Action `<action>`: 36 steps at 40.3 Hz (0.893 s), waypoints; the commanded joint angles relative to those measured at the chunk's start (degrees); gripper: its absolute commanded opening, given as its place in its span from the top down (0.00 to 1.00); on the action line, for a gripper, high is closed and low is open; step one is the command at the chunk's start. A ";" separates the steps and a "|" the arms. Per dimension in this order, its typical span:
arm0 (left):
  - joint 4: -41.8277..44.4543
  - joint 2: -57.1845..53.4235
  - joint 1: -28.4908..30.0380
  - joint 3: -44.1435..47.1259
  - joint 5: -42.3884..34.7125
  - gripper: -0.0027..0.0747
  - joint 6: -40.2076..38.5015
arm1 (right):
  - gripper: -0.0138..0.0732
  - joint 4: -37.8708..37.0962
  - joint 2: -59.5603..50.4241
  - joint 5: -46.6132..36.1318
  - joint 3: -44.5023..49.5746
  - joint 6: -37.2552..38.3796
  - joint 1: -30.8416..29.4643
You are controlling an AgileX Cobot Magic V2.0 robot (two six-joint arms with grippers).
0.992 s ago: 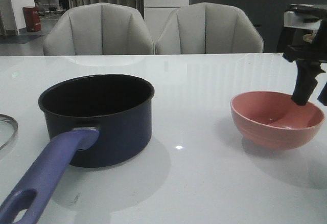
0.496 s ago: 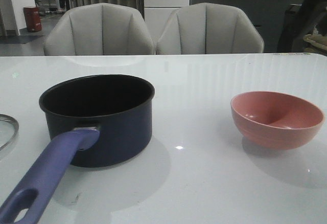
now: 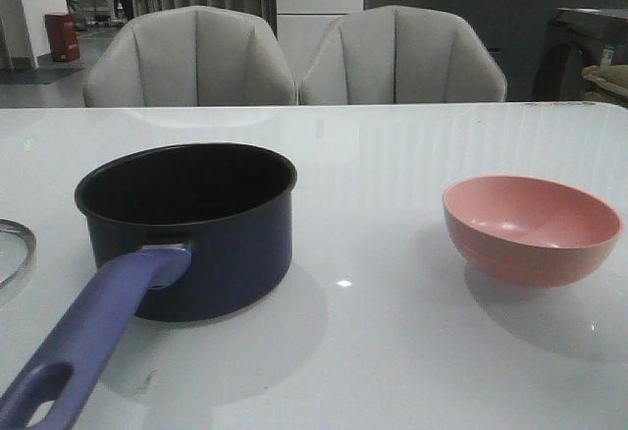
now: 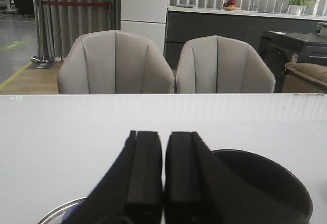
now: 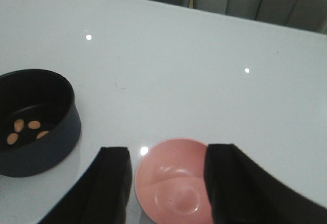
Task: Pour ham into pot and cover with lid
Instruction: 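Open the right gripper and raise it away from the bowl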
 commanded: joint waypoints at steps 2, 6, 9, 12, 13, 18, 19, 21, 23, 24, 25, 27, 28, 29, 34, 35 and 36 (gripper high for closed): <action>-0.05 0.41 -0.46 -1.72 -4.60 0.82 -0.04 | 0.33 0.48 -7.99 -7.61 4.23 -0.58 1.11; -0.05 0.41 -0.46 -1.72 -4.60 0.82 -0.04 | 0.33 0.48 -15.77 -12.27 10.34 -0.58 1.28; -0.05 0.41 -0.46 -1.72 -4.60 0.82 -0.04 | 0.33 0.48 -21.28 -16.68 14.84 -0.58 1.28; -0.05 0.41 -0.46 -1.64 -4.60 0.82 -0.04 | 0.33 0.48 -25.74 -19.97 18.77 -0.58 1.28; -0.05 0.41 -0.46 -1.64 -4.60 0.82 -0.04 | 0.33 0.48 -26.69 -20.79 20.21 -0.58 1.28; -0.05 0.41 -0.46 -1.64 -5.03 0.82 -0.04 | 0.33 0.48 -30.41 -20.61 24.91 -0.58 1.28; -0.05 0.41 -0.46 -1.64 -5.30 0.82 -0.04 | 0.33 0.48 -30.77 -20.19 25.37 -0.58 1.28; -0.05 0.41 -0.46 -1.64 -5.90 0.82 -0.04 | 0.33 0.48 -30.91 -19.30 26.18 -0.58 1.28; -0.05 0.41 -0.46 -1.64 -6.38 0.82 -0.04 | 0.33 0.48 -30.91 -18.64 26.62 -0.58 1.28; -0.05 0.41 -0.46 -1.64 -6.54 0.82 -0.04 | 0.33 0.48 -30.91 -18.64 26.69 -0.58 1.28; -0.05 0.41 -0.46 -1.64 -6.54 0.82 -0.04 | 0.34 0.48 -30.91 -18.64 26.69 -0.58 1.28; -0.05 0.41 -0.46 -1.64 -6.43 0.82 -0.04 | 0.37 0.48 -30.91 -18.64 26.69 -0.58 1.28; -0.05 0.41 -0.46 -1.64 -6.31 0.82 -0.04 | 0.39 0.48 -30.91 -18.53 26.69 -0.58 1.28; -0.05 0.41 -0.46 -1.64 -6.15 0.82 -0.04 | 0.44 0.48 -30.91 -18.45 26.69 -0.58 1.28; -0.05 0.41 -0.46 -1.64 -5.62 0.82 -0.04 | 0.69 0.48 -30.91 -17.28 26.69 -0.58 1.28; -0.05 0.41 -0.46 -1.64 -5.54 0.82 -0.04 | 0.69 0.48 -30.91 -17.35 26.69 -0.58 1.28; -0.05 0.41 -0.46 -1.64 -5.49 0.82 -0.04 | 0.68 0.48 -30.91 -17.49 26.69 -0.58 1.28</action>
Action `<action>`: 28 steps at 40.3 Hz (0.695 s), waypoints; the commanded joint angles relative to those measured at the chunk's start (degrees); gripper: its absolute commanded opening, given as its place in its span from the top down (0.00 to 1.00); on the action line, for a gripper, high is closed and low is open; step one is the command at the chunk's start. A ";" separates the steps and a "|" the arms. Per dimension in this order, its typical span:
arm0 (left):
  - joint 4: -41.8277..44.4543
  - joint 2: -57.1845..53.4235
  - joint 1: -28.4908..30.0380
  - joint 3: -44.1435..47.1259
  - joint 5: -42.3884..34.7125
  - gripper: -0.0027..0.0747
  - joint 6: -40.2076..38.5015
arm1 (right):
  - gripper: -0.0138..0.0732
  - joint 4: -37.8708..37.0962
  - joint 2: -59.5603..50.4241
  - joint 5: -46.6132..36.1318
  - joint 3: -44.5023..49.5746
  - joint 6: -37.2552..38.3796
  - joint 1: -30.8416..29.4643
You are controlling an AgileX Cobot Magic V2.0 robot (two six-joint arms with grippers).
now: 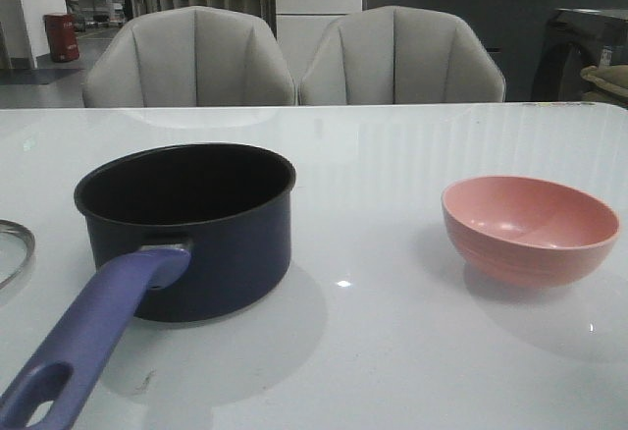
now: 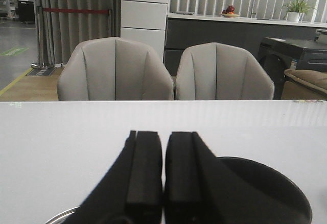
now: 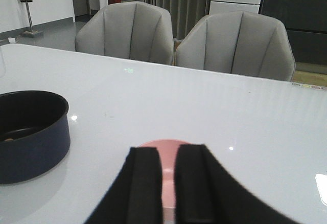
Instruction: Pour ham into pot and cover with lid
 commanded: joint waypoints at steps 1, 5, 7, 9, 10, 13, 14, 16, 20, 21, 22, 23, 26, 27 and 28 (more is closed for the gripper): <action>-0.05 0.41 -0.46 -1.64 -3.95 0.82 -0.04 | 0.67 0.26 0.45 -3.62 -1.57 -0.49 0.24; -0.05 0.41 -0.46 -1.64 -3.95 0.82 -0.04 | 0.67 0.26 0.45 -3.19 -1.57 -0.49 0.24; -0.05 0.41 -0.46 -1.74 -3.80 0.82 -0.04 | 0.67 0.26 0.45 -3.19 -1.57 -0.49 0.24; -0.05 0.41 -0.46 -1.74 -3.80 0.81 -0.04 | 0.67 0.26 0.45 -3.19 -1.57 -0.49 0.24; 0.06 0.41 -0.46 -1.74 -3.75 0.81 -0.04 | 0.67 0.26 0.45 -3.19 -1.57 -0.49 0.24; 0.06 0.41 -0.46 -1.74 -3.38 0.76 -0.04 | 0.67 0.26 0.45 -3.19 -1.57 -0.49 0.24; 0.06 0.41 -0.46 -1.74 -3.35 0.73 -0.04 | 0.67 0.26 0.45 -3.19 -1.57 -0.49 0.24; 0.06 0.41 -0.46 -1.74 -3.10 0.64 -0.04 | 0.67 0.26 0.45 -3.19 -1.57 -0.49 0.24; 0.06 0.41 -0.46 -1.83 -2.50 0.45 -0.04 | 0.67 0.26 0.45 -3.19 -1.57 -0.49 0.24; 0.06 0.41 -0.46 -1.83 -2.25 0.40 -0.04 | 0.67 0.26 0.45 -3.19 -1.57 -0.49 0.24; 0.06 0.55 -0.46 -1.94 -2.11 0.36 -0.04 | 0.67 0.26 0.45 -3.19 -1.57 -0.49 0.24; 0.06 0.52 -0.46 -2.04 -2.11 0.31 -0.04 | 0.67 0.26 0.45 -3.19 -1.57 -0.49 0.24; 0.06 1.39 -0.46 -2.62 -2.11 0.22 -0.04 | 0.67 0.26 0.45 -3.19 -1.57 -0.49 0.24; 0.29 1.88 -0.46 -3.13 -1.98 0.19 -0.04 | 0.67 0.26 0.45 -3.19 -1.57 -0.49 0.24; 0.55 2.48 -0.46 -3.48 -1.56 0.17 -0.04 | 0.67 0.26 0.45 -3.19 -1.57 -0.49 0.24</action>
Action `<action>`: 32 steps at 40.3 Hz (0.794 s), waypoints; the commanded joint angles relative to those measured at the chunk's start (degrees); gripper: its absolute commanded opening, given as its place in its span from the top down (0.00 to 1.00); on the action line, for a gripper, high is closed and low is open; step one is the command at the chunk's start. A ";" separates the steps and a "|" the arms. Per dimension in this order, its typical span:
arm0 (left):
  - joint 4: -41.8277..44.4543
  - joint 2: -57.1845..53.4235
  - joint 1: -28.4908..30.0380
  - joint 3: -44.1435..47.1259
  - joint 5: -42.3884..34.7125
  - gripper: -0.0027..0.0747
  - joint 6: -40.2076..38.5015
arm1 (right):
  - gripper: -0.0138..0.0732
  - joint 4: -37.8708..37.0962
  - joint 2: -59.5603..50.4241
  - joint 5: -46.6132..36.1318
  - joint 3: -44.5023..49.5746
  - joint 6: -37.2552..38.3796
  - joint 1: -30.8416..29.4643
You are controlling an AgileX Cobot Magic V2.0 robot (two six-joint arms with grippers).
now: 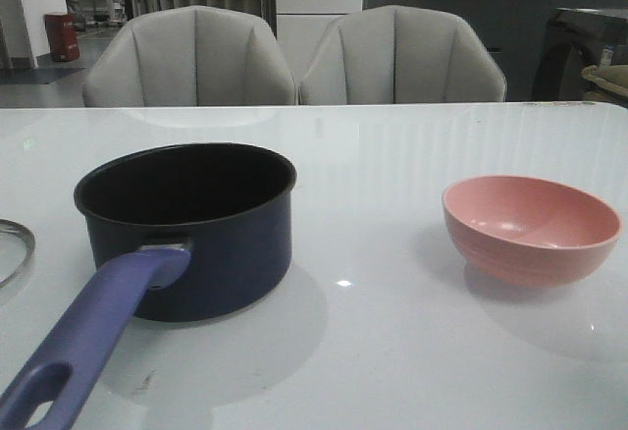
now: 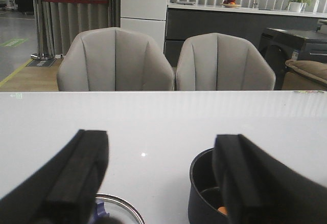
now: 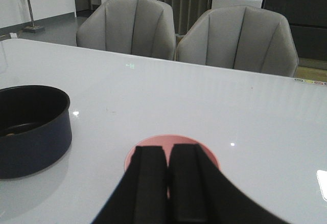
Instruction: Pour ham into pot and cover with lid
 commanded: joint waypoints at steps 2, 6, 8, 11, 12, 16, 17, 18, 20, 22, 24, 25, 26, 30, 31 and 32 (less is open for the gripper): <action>0.96 3.60 -0.46 -4.04 -2.42 0.15 -0.04 | 0.67 0.26 0.45 -4.03 -1.57 -0.49 0.24; 0.97 7.36 -0.46 -7.92 1.54 0.15 -0.04 | 0.67 0.26 0.45 -4.03 -1.57 -0.49 0.24; 0.97 9.27 -0.46 -10.13 3.31 0.15 -0.04 | 0.67 0.26 0.45 -4.03 -1.57 -0.49 0.24; 0.97 13.68 -0.46 -14.20 7.91 0.15 -0.53 | 0.67 0.26 0.45 -4.03 -1.57 -0.49 0.24; 0.97 15.29 -0.35 -15.74 9.21 0.15 -0.64 | 0.67 0.26 0.45 -4.03 -1.57 -0.49 0.24; 0.97 20.97 0.72 -20.77 14.83 0.15 -0.69 | 0.67 0.26 0.45 -4.03 -1.57 -0.49 0.24; 0.97 22.11 1.03 -21.56 15.60 0.15 -0.69 | 0.67 0.26 0.45 -4.03 -1.57 -0.49 0.24; 0.97 23.59 1.52 -22.25 16.44 0.15 -0.69 | 0.67 0.26 0.45 -4.03 -1.57 -0.49 0.24; 0.97 26.26 2.49 -23.37 17.04 0.15 -0.69 | 0.67 0.26 0.45 -4.03 -1.57 -0.49 0.24; 0.97 28.21 3.57 -23.79 17.04 0.15 -0.69 | 0.67 0.26 0.45 -4.03 -1.57 -0.49 0.24; 0.97 29.97 4.13 -23.94 16.63 0.15 -0.69 | 0.67 0.26 0.45 -4.03 -1.57 -0.49 0.24; 0.97 30.64 4.29 -23.94 16.48 0.15 -0.69 | 0.67 0.26 0.45 -4.03 -1.57 -0.49 0.24; 0.97 31.49 4.38 -23.94 16.60 0.15 -0.69 | 0.67 0.26 0.45 -4.03 -1.57 -0.49 0.24; 0.97 34.09 4.38 -23.94 16.70 0.15 -0.69 | 0.67 0.26 0.45 -4.03 -1.57 -0.49 0.24; 0.97 34.73 4.38 -23.94 16.70 0.15 -0.69 | 0.67 0.26 0.45 -4.03 -1.57 -0.49 0.24; 0.86 35.16 4.38 -23.94 16.70 0.15 -0.69 | 0.67 0.26 0.45 -4.03 -1.57 -0.49 0.24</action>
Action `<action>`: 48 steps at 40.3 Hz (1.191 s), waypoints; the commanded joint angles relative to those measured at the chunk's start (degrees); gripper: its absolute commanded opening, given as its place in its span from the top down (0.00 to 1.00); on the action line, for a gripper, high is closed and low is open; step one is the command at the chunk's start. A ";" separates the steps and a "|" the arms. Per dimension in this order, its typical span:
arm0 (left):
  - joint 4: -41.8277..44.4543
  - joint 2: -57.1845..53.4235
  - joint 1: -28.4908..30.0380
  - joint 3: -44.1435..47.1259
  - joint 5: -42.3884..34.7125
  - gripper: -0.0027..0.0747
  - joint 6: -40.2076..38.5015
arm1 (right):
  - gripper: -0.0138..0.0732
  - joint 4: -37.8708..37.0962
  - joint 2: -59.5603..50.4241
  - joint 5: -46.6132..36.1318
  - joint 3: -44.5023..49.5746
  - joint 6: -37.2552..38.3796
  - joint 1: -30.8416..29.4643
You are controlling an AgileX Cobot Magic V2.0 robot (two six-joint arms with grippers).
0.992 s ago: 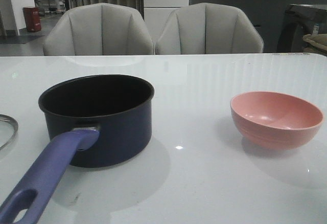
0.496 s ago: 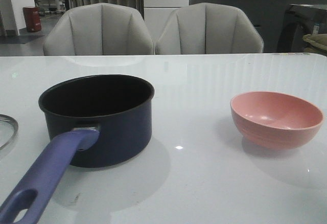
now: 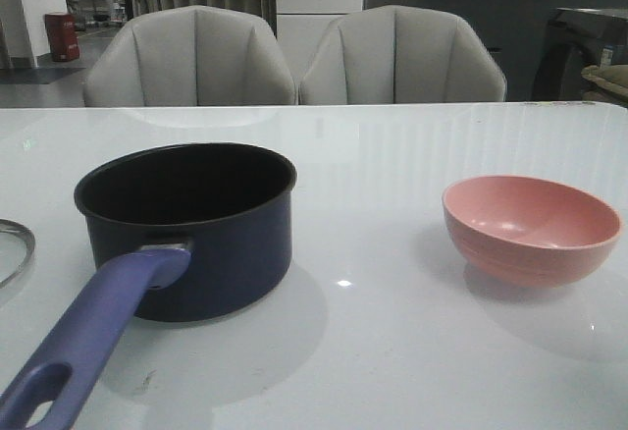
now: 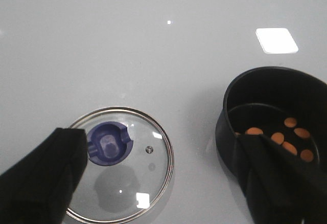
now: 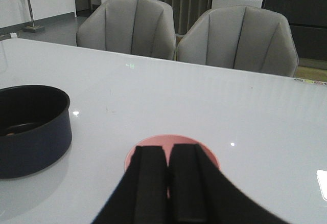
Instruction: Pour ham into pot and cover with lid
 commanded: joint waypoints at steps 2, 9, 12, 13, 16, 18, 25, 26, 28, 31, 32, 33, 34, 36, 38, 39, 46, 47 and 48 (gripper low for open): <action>-0.34 2.71 0.53 -2.31 -3.65 0.15 -0.49 | 0.67 0.26 0.45 -4.08 -1.57 -0.49 0.24; -0.41 9.18 3.51 -6.23 2.56 0.15 -0.49 | 0.67 0.26 0.45 -4.08 -1.57 -0.49 0.24; -1.11 12.90 5.60 -8.98 6.85 0.15 -0.49 | 0.67 0.26 0.45 -4.08 -1.57 -0.49 0.24; -1.50 13.89 6.15 -9.76 8.39 0.15 -0.49 | 0.67 0.26 0.45 -4.08 -1.57 -0.49 0.24; -2.00 17.16 7.59 -12.21 11.24 0.15 -0.49 | 0.67 0.26 0.45 -4.08 -1.57 -0.49 0.24; -2.00 19.87 8.08 -14.31 13.14 0.15 -0.49 | 0.67 0.26 0.45 -4.08 -1.57 -0.49 0.24; -1.75 29.17 8.53 -22.22 20.73 0.15 -0.49 | 0.67 0.26 0.45 -4.08 -1.57 -0.49 0.24; -1.75 30.32 8.53 -23.53 21.76 0.15 -0.49 | 0.67 0.26 0.45 -4.08 -1.57 -0.49 0.24; -1.87 33.34 8.53 -26.06 24.26 0.15 -0.49 | 0.67 0.26 0.45 -4.08 -1.57 -0.49 0.24; -2.15 37.10 8.53 -28.86 26.32 0.15 -0.49 | 0.67 0.26 0.45 -4.08 -1.57 -0.49 0.24; -2.46 38.04 8.53 -29.66 26.67 0.15 -0.49 | 0.67 0.26 0.45 -4.08 -1.57 -0.49 0.24; -2.84 38.90 8.53 -30.65 26.92 0.15 -0.49 | 0.67 0.26 0.45 -4.08 -1.57 -0.49 0.24; -3.09 39.95 8.53 -31.59 27.51 0.15 -0.49 | 0.67 0.26 0.45 -4.08 -1.57 -0.49 0.24; -3.09 41.94 8.53 -33.05 28.22 0.15 -0.49 | 0.67 0.26 0.45 -4.08 -1.57 -0.49 0.24; -3.33 43.63 8.53 -34.95 29.41 0.15 -0.49 | 0.67 0.26 0.45 -4.08 -1.57 -0.49 0.24; -3.50 44.34 8.53 -35.64 29.83 0.15 -0.49 | 0.67 0.26 0.45 -4.08 -1.57 -0.49 0.24; -4.94 50.19 8.62 -41.38 34.88 0.10 -0.49 | 0.67 0.26 0.45 -4.08 -1.57 -0.49 0.24; -4.94 50.73 8.62 -42.00 35.29 0.09 -0.49 | 0.67 0.26 0.45 -4.08 -1.57 -0.49 0.24; -4.94 51.37 8.62 -42.39 35.91 0.08 -0.58 | 0.67 0.26 0.45 -4.08 -1.57 -0.49 0.24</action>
